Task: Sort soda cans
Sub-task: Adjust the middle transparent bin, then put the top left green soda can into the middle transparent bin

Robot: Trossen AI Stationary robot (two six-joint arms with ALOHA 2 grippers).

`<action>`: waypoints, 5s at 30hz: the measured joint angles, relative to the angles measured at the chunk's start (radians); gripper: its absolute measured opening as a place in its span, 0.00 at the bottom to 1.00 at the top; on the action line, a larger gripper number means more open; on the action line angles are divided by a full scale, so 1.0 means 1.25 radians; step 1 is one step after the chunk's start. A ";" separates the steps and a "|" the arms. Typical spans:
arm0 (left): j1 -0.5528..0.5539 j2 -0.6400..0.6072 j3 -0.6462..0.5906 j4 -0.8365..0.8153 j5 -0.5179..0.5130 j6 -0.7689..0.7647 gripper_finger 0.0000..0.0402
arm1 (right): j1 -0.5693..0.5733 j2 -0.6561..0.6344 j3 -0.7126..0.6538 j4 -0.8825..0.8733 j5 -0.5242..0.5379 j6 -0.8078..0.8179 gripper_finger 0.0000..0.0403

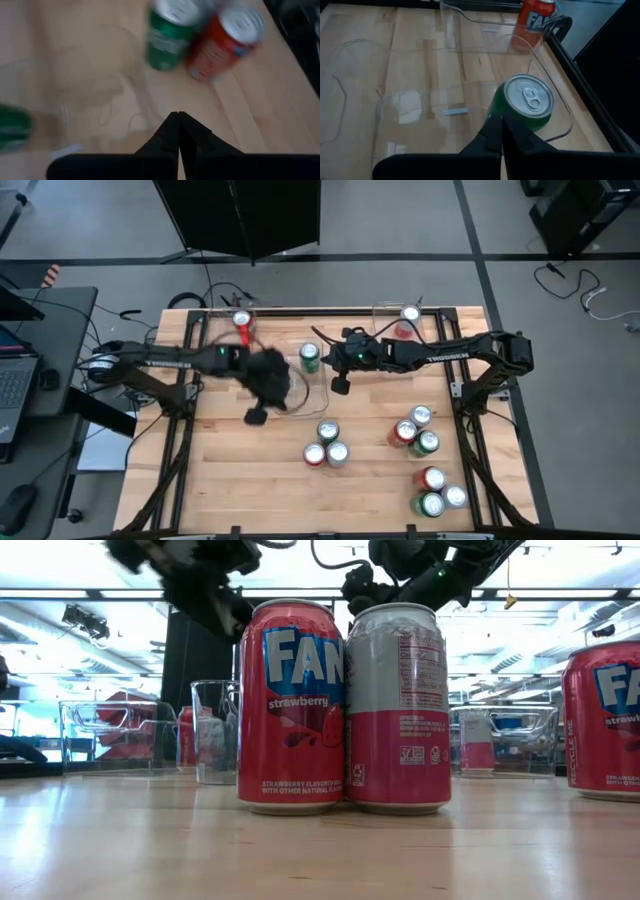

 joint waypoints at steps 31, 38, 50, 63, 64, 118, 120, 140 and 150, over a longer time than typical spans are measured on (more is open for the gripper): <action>0.106 0.038 -0.129 0.270 -0.326 -0.066 0.01 | 0.012 -0.056 0.000 -0.072 -0.062 0.018 0.00; 0.103 -0.025 -0.130 0.273 -0.319 -0.075 0.01 | 0.109 -0.051 0.000 -0.126 -0.125 0.086 0.12; 0.087 -0.123 -0.129 0.250 -0.250 -0.105 0.01 | 0.260 -0.045 0.000 -0.134 -0.118 0.198 0.72; 0.085 -0.127 -0.129 0.226 -0.282 -0.092 0.01 | 0.265 -0.001 0.001 -0.095 -0.099 0.229 0.82; 0.085 -0.127 -0.129 0.224 -0.282 -0.090 0.01 | 0.265 0.009 0.001 -0.101 -0.103 0.232 0.82; 0.098 -0.127 -0.130 0.219 -0.362 -0.103 0.01 | 0.216 0.077 0.056 -0.214 -0.084 0.179 0.83; 0.110 -0.130 -0.142 0.241 -0.361 -0.105 0.01 | 0.215 0.085 0.057 -0.213 -0.066 0.176 0.81; 0.201 -0.432 -0.362 0.466 -0.254 -0.171 0.01 | 0.029 0.084 0.395 -0.312 0.049 0.084 0.71; 0.204 -0.452 -0.403 0.497 -0.270 -0.173 0.01 | -0.156 0.184 0.486 -0.306 -0.071 -0.029 0.71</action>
